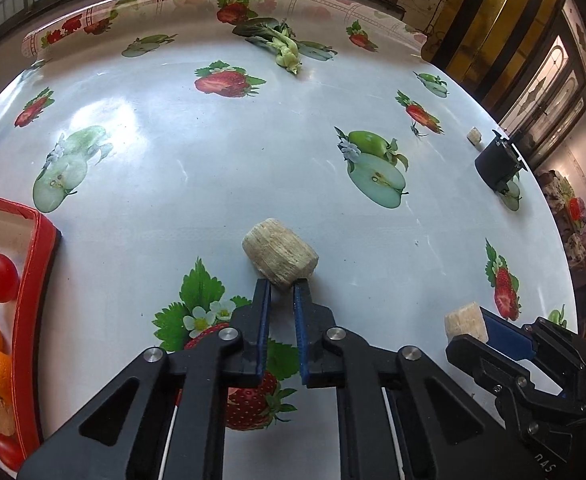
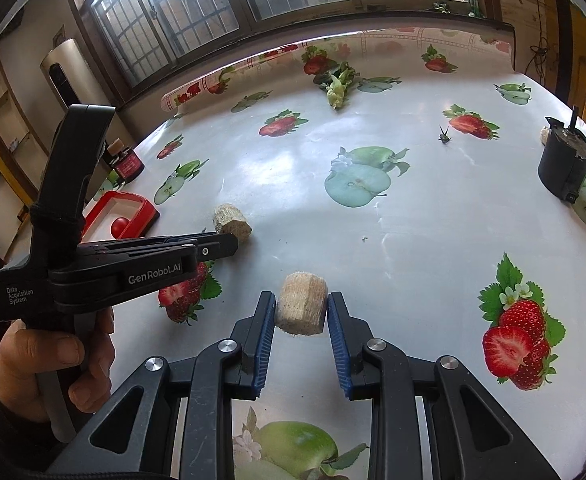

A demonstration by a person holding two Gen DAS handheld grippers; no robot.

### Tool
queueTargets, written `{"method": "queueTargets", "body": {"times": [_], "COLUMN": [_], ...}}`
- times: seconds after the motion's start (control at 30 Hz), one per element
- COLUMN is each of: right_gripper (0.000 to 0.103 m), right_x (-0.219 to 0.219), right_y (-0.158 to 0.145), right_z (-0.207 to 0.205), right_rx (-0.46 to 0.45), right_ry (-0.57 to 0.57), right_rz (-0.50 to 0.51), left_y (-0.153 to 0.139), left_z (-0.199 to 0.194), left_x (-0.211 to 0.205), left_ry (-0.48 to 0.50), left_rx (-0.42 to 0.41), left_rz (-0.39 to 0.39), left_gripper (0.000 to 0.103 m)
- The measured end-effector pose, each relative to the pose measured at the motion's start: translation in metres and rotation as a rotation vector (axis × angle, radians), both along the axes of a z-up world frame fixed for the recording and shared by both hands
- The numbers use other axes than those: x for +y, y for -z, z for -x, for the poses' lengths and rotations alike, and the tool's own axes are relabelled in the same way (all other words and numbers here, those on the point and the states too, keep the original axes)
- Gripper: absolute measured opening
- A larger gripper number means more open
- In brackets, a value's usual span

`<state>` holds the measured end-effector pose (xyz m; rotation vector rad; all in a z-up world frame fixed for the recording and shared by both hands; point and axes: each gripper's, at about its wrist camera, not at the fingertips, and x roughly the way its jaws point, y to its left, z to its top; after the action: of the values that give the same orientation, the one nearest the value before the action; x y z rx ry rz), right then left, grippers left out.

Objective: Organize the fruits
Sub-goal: 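Grasp another beige cylinder piece with the left gripper while the right gripper holds its piece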

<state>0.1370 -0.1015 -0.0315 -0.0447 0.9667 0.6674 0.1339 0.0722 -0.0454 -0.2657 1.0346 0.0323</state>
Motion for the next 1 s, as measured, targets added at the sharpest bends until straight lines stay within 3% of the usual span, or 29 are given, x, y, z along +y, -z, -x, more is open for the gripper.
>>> {"method": "queueTargets", "body": {"times": [0.1, 0.3, 0.37, 0.43, 0.5, 0.7, 0.77, 0.8, 1.0], "right_gripper": [0.028, 0.028, 0.028, 0.028, 0.028, 0.028, 0.028, 0.028, 0.028], "right_x": [-0.002, -0.007, -0.010, -0.012, -0.014, -0.016, -0.017, -0.018, -0.024], "right_y": [-0.002, -0.006, -0.007, -0.007, -0.008, -0.004, -0.003, -0.002, -0.002], "right_z": [0.003, 0.011, 0.013, 0.014, 0.016, 0.015, 0.014, 0.014, 0.013], "right_rx": [-0.002, -0.008, -0.004, -0.005, -0.005, 0.004, 0.007, 0.007, 0.006], "right_ry": [0.001, 0.004, 0.007, 0.011, 0.014, 0.015, 0.018, 0.018, 0.032], "right_rz": [-0.004, -0.002, -0.007, -0.009, -0.014, -0.016, -0.016, -0.016, -0.016], "left_y": [-0.004, -0.012, -0.012, -0.013, -0.014, -0.001, 0.003, 0.004, 0.002], "left_z": [0.007, 0.013, 0.010, 0.007, 0.004, -0.020, -0.023, -0.024, -0.012], "left_x": [-0.002, -0.002, -0.002, -0.003, -0.003, -0.009, -0.010, -0.009, -0.001], "left_ry": [0.012, 0.024, 0.009, -0.002, -0.014, -0.011, -0.019, -0.020, -0.024], "left_rx": [-0.019, -0.032, -0.019, -0.030, -0.046, -0.022, -0.028, -0.019, -0.013], "left_rz": [0.014, 0.035, 0.020, -0.005, -0.017, -0.020, -0.043, -0.055, -0.037], "left_gripper": [0.004, 0.004, 0.014, 0.051, 0.059, 0.058, 0.045, 0.029, 0.029]}}
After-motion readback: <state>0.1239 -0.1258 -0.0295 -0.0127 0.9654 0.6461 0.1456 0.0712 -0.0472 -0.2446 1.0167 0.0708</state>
